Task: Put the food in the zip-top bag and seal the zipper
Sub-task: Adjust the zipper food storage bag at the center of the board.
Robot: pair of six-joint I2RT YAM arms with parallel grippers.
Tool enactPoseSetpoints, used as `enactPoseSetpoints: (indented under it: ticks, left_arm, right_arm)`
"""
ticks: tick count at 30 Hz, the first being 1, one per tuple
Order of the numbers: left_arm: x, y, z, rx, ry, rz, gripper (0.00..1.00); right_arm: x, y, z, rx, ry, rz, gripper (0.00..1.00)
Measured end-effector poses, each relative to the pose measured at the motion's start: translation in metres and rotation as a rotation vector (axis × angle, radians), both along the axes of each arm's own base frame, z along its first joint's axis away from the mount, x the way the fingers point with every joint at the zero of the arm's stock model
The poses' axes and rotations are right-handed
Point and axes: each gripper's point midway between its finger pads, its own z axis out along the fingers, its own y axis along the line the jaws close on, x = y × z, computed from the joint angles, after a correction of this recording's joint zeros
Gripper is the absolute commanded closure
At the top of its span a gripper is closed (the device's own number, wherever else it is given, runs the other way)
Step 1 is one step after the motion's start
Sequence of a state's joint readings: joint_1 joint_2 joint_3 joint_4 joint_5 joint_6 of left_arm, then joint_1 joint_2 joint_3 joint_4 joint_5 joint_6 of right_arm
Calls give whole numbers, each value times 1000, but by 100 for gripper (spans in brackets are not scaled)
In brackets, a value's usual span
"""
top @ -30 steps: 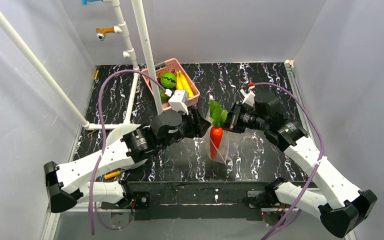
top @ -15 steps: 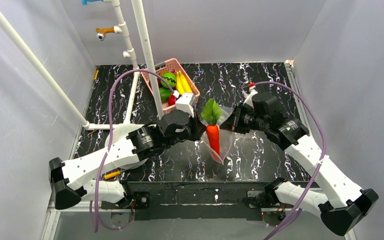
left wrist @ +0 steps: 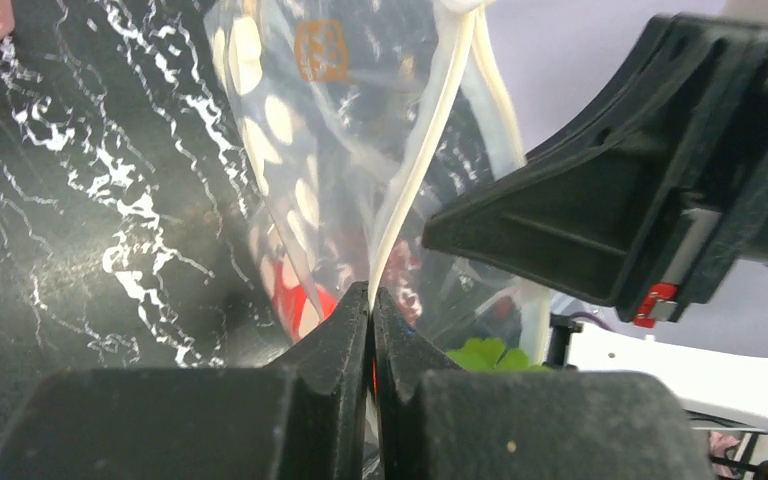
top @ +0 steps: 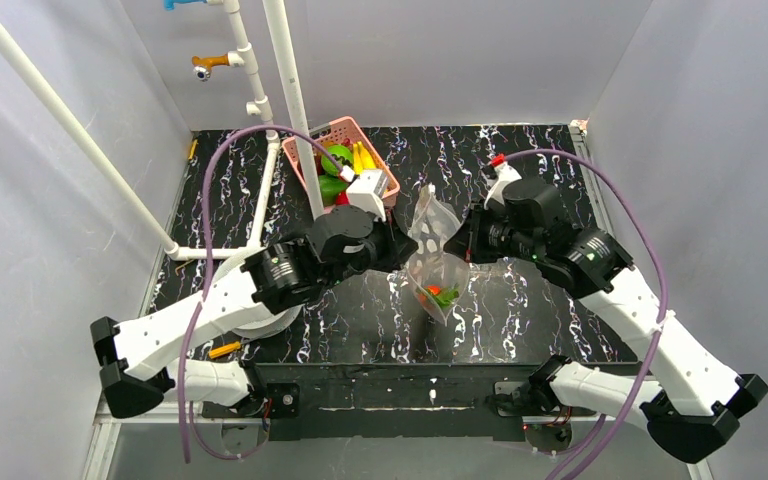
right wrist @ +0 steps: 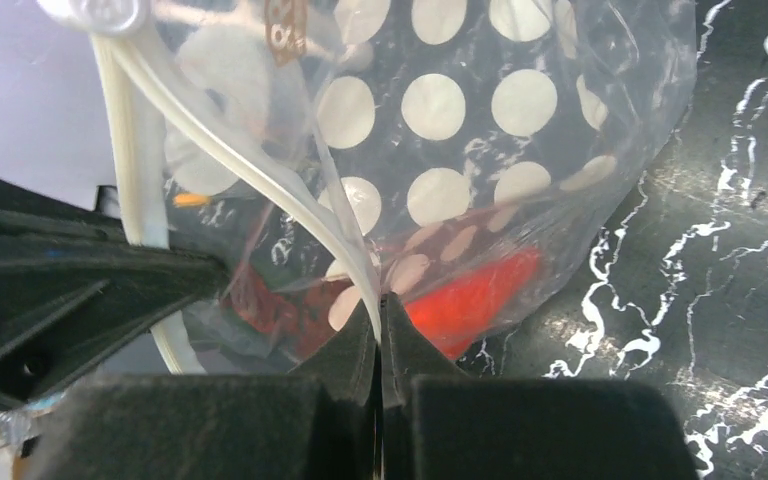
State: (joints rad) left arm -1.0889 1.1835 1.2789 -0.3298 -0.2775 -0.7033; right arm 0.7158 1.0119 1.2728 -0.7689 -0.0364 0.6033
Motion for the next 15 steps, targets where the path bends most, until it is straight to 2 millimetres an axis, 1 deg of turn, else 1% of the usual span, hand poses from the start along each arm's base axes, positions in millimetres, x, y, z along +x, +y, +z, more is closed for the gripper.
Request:
enactPoseSetpoints:
  ticks: [3, 5, 7, 8, 9, 10, 11, 12, 13, 14, 15]
  left_arm:
    - [1, -4, -21, 56, 42, 2, 100]
    - [-1, -6, -30, 77, 64, -11, 100]
    - [-6, -9, -29, 62, 81, -35, 100]
    - [-9, -11, -25, 41, 89, -46, 100]
    - [-14, -12, -16, 4, 95, -63, 100]
    - [-15, -12, -12, -11, 94, -68, 100]
    - [-17, -11, -4, -43, 92, -73, 100]
    - [-20, -6, 13, -103, 88, -57, 100]
    - [-18, -2, 17, -127, 106, -33, 100]
    - [-9, 1, 7, -137, 186, 7, 100]
    - [6, 5, -14, -122, 276, 63, 100]
  right_arm:
    - [7, -3, -13, -54, 20, -29, 99]
    - [10, -7, -24, -102, 45, -46, 99]
    - [9, -13, -29, -138, 59, -59, 99]
    - [7, -16, -26, -146, 59, -63, 99]
    - [5, -20, -14, -143, 45, -67, 99]
    - [4, -21, -5, -130, 27, -70, 99]
    - [3, -23, 14, -97, -12, -73, 99]
    - [-2, -28, 38, -48, -70, -78, 99]
    - [-2, -30, 42, -49, -76, -83, 99]
    - [1, -28, 38, -63, -62, -84, 99]
    - [17, -21, 6, -152, 37, -94, 99]
